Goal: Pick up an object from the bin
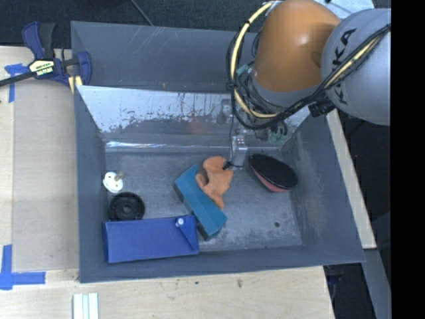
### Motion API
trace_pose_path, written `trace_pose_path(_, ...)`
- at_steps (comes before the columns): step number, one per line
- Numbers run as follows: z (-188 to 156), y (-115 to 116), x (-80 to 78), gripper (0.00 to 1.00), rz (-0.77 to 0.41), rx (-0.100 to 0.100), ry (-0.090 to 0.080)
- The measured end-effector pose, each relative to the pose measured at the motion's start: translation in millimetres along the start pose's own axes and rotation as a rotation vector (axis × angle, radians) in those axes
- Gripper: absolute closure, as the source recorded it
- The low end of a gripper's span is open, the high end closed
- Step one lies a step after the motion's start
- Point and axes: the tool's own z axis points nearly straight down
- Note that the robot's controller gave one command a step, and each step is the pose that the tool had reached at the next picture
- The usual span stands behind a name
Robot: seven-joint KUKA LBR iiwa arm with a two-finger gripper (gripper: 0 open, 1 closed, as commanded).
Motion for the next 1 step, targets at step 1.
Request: trace_pose_path(1,-5.5,-0.1,-1.3,0.00,0.001,-0.001,-0.009)
